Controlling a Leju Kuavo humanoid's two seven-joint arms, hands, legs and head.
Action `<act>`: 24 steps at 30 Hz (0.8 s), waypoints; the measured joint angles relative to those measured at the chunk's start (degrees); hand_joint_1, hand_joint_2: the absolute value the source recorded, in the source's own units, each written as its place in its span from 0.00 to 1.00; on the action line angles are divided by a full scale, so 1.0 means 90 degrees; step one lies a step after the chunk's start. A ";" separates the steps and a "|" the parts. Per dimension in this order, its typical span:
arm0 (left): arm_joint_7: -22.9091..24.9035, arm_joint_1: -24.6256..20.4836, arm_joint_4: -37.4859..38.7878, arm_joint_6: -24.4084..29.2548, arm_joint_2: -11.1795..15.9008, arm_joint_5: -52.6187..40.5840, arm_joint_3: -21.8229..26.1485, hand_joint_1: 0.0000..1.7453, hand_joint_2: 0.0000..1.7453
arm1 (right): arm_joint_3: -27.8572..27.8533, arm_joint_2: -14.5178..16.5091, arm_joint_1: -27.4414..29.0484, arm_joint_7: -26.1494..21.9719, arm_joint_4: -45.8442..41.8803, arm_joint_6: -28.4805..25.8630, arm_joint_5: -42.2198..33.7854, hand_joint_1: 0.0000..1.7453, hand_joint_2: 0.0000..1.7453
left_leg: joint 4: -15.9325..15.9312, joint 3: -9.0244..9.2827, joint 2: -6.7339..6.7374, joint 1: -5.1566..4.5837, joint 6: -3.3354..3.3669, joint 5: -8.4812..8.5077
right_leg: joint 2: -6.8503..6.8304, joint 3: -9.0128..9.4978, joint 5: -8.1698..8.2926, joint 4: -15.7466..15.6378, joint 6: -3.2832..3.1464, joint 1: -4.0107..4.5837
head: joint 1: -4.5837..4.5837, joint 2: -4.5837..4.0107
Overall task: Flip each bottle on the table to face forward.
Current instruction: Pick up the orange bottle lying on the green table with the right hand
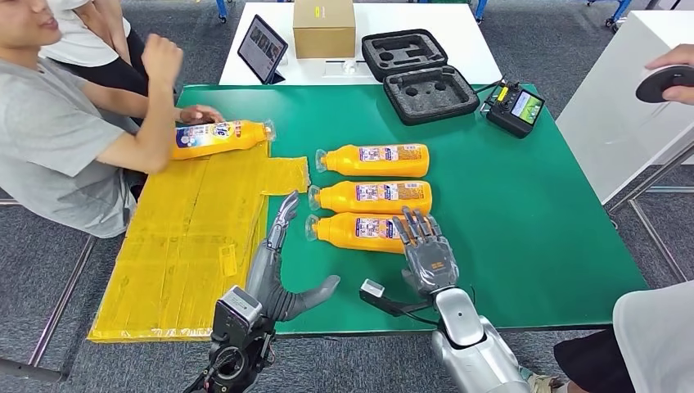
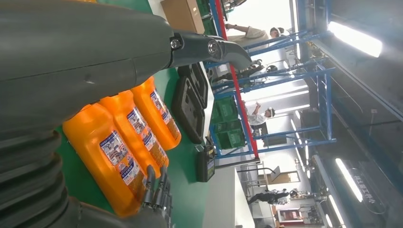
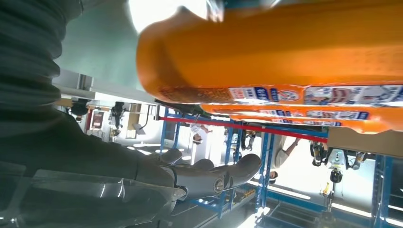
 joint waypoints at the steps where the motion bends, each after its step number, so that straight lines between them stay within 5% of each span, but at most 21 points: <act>1: 0.0000 0.0000 0.0004 -0.0001 0.0000 -0.0001 -0.0001 0.00 1.00 | -0.0010 0.0016 -0.0003 -0.0013 0.0013 0.0000 -0.0001 0.00 1.00 | 0.0000 0.0000 0.0000 0.0000 0.0000 0.0000 | 0.0000 0.0000 0.0000 0.0000 0.0000 0.0000 | 0.0001 0.0000; 10: 0.0000 0.0000 0.0040 -0.0001 0.0000 -0.0005 -0.0004 0.00 1.00 | -0.0039 0.0075 -0.0022 -0.0063 0.0091 0.0000 -0.0035 0.00 1.00 | 0.0000 0.0000 0.0000 -0.0001 0.0000 0.0000 | 0.0000 0.0000 0.0000 0.0000 0.0000 0.0000 | 0.0000 0.0000; 24: 0.0000 -0.0026 0.0042 -0.0029 -0.0029 -0.0039 -0.0156 0.00 1.00 | -0.1131 0.0329 -0.0325 -0.1214 -0.0086 -0.0002 -0.0370 0.00 1.00 | 0.0001 0.0000 -0.0001 -0.0002 0.0002 0.0001 | 0.0000 0.0000 0.0001 0.0000 0.0001 -0.0002 | 0.0002 0.0000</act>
